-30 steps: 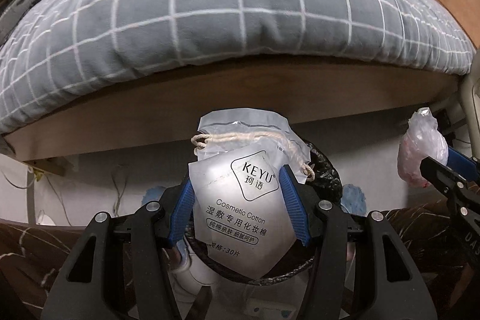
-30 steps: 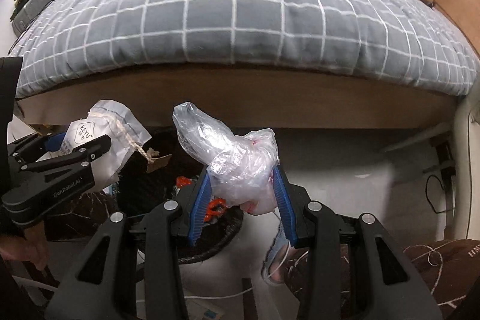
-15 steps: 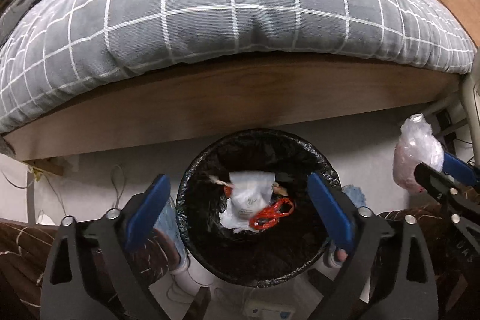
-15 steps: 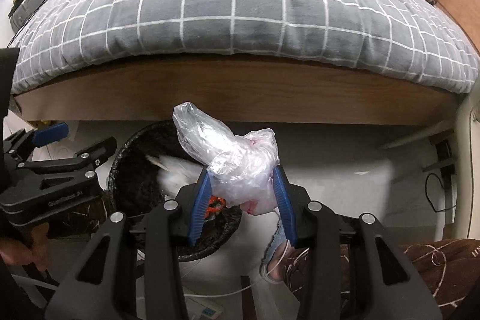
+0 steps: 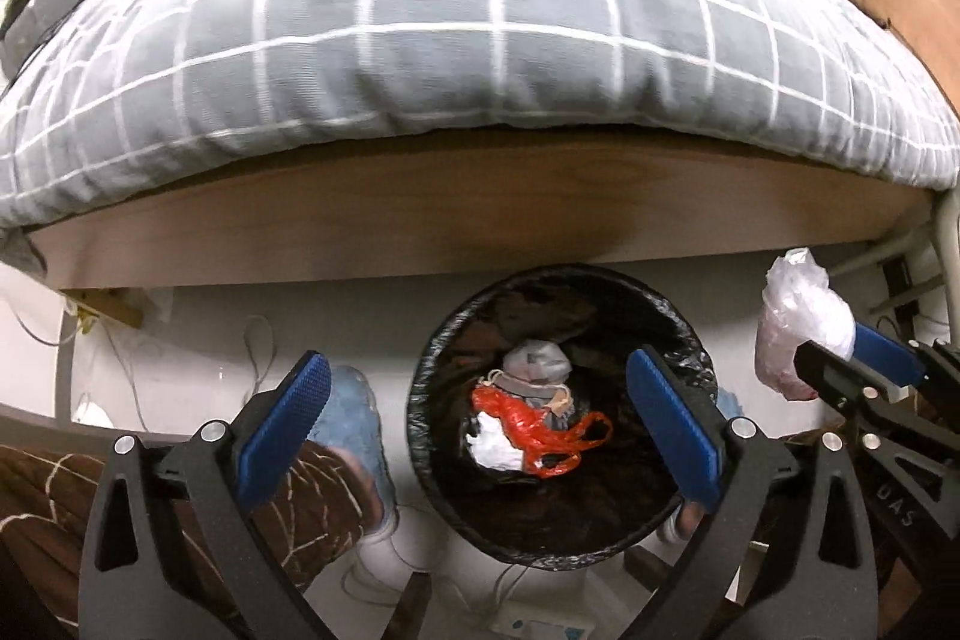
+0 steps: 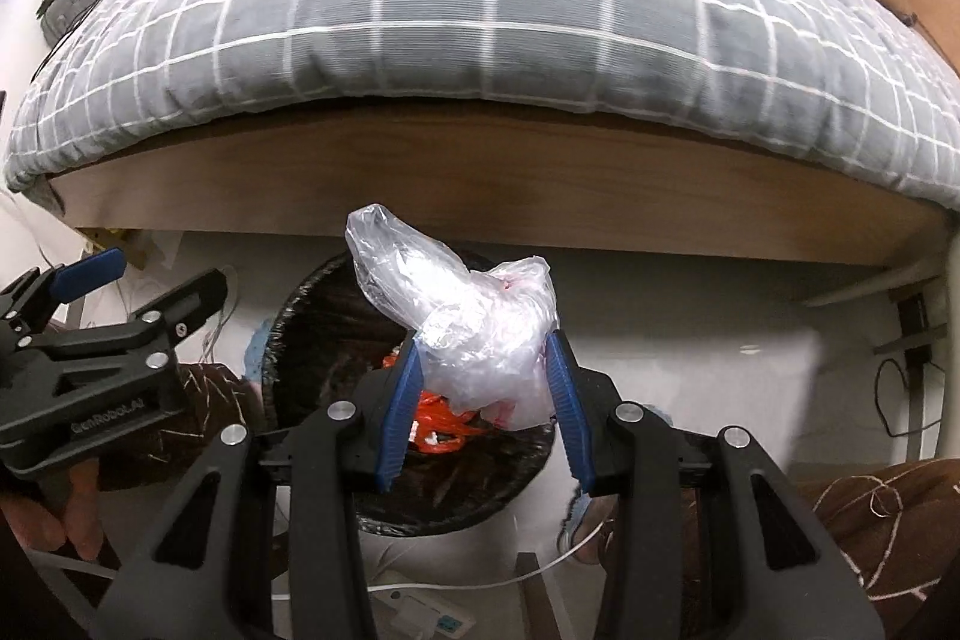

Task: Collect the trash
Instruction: 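Open the left gripper over the bin while the right gripper releases the clear bag, then move both grippers up from the bin back toward the items on the bed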

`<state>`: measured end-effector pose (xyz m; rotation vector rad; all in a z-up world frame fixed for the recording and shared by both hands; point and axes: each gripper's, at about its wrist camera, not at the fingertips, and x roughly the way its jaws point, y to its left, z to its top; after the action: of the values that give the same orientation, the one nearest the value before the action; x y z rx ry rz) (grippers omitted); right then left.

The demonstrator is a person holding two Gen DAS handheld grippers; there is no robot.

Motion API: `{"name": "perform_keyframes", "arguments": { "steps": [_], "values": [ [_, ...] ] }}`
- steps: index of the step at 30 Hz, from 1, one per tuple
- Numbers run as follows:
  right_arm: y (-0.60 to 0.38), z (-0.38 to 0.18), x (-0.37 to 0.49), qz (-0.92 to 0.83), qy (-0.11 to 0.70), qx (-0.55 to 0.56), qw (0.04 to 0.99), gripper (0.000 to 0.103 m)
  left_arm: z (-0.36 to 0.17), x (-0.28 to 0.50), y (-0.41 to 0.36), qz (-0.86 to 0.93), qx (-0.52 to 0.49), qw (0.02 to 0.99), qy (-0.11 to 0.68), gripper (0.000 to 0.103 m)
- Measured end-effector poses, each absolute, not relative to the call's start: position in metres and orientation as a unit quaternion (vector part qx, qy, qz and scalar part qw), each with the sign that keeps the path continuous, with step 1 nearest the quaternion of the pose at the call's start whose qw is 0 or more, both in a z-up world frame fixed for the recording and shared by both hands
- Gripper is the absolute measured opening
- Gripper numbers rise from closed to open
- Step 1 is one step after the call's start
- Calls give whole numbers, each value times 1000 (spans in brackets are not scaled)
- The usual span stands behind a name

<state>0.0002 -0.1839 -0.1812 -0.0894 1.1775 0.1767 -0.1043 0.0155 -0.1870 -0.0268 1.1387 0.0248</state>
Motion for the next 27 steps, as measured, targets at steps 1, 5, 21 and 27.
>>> {"name": "perform_keyframes", "arguments": {
  "steps": [1,5,21,27],
  "values": [
    [-180,-181,1,86,555,-43,826,40,-186,-106,21,16,-13,844,535,97],
    [-163,-183,3,97,558,-45,823,40,-184,-109,35,23,-23,844,535,97],
    [-134,-169,0,102,523,-80,842,72,-177,-115,63,44,-21,847,530,97],
    [-138,-154,-1,94,499,-88,857,85,-165,-115,57,43,-9,855,516,97]
  ]
}}
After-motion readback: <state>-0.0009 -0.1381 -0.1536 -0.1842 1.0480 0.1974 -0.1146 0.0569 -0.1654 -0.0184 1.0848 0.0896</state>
